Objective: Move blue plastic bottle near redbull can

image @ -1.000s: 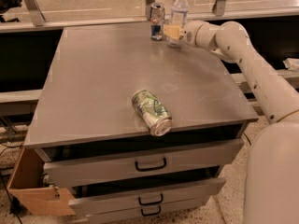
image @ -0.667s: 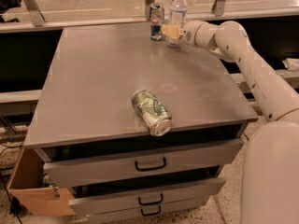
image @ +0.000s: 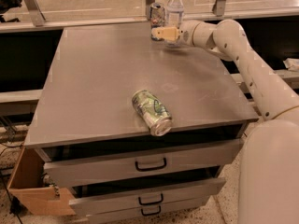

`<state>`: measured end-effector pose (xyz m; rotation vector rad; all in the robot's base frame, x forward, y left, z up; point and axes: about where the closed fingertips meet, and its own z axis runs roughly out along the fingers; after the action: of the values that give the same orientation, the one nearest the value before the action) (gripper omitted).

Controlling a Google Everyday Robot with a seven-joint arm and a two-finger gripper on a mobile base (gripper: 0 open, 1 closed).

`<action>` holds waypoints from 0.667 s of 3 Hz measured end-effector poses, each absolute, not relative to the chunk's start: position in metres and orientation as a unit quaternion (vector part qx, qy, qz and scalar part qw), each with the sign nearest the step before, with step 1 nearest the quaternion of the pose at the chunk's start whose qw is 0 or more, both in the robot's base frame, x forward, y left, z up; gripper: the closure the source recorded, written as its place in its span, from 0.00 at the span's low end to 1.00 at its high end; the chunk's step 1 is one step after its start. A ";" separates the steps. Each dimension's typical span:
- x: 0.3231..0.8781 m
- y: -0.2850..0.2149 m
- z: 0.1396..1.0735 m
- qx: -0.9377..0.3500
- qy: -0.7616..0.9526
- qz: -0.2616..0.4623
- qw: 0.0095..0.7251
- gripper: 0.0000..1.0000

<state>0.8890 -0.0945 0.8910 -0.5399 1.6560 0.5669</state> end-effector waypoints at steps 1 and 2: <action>0.874 -0.086 0.911 -0.249 0.711 0.258 0.604 0.00; 0.820 -0.098 0.965 -0.290 0.710 0.245 0.594 0.00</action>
Offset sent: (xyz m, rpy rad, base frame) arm -0.1303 -0.0198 0.1438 -0.1573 -0.0444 0.1407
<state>0.8196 -0.0985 0.9653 -0.6735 1.6494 0.5704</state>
